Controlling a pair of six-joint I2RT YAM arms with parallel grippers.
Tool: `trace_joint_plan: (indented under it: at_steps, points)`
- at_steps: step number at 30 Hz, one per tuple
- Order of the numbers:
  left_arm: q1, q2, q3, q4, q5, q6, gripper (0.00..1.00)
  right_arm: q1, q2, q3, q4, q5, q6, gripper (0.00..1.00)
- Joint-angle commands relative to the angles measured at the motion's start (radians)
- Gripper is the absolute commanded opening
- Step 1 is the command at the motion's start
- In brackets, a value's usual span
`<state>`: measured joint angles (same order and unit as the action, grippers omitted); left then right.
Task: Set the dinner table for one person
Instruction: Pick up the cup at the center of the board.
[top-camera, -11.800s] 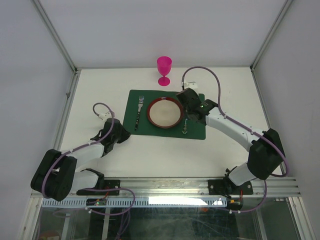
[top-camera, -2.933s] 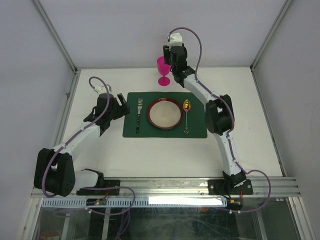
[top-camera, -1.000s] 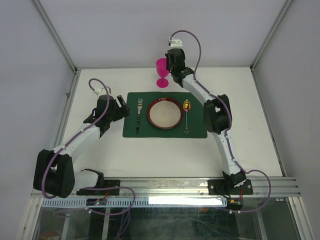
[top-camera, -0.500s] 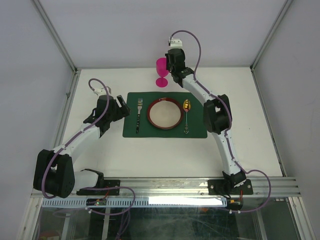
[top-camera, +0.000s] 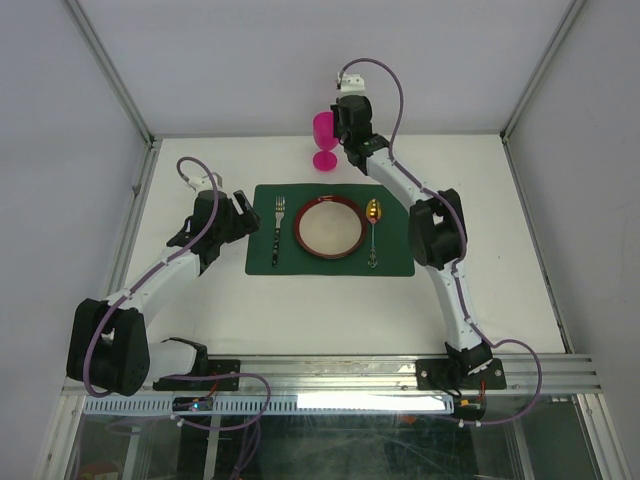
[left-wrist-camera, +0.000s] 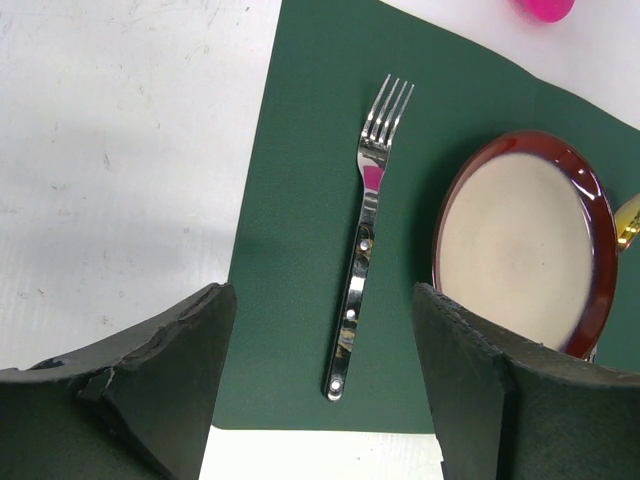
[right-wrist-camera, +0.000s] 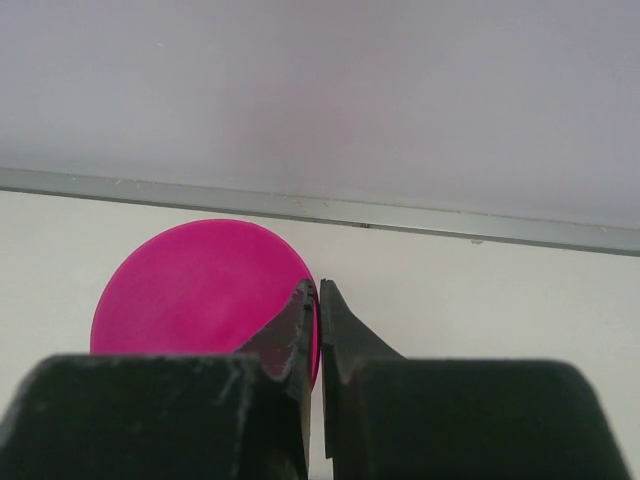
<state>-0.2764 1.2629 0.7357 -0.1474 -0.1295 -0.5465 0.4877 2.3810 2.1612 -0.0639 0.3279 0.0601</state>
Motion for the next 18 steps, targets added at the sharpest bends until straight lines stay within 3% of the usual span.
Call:
trace_joint_plan:
  at_steps: [1,11,18]
  points:
    - [-0.014,0.001,-0.006,0.061,0.007,-0.020,0.73,-0.003,-0.133,0.012,0.081,0.017,-0.032,0.00]
    - [-0.017,0.003,-0.015,0.066,0.011,-0.022,0.73,-0.004,-0.188,0.042,0.027,0.061,-0.110,0.00]
    - [-0.019,-0.002,-0.017,0.073,0.018,-0.025,0.73,-0.009,-0.337,-0.138,0.056,0.132,-0.165,0.00]
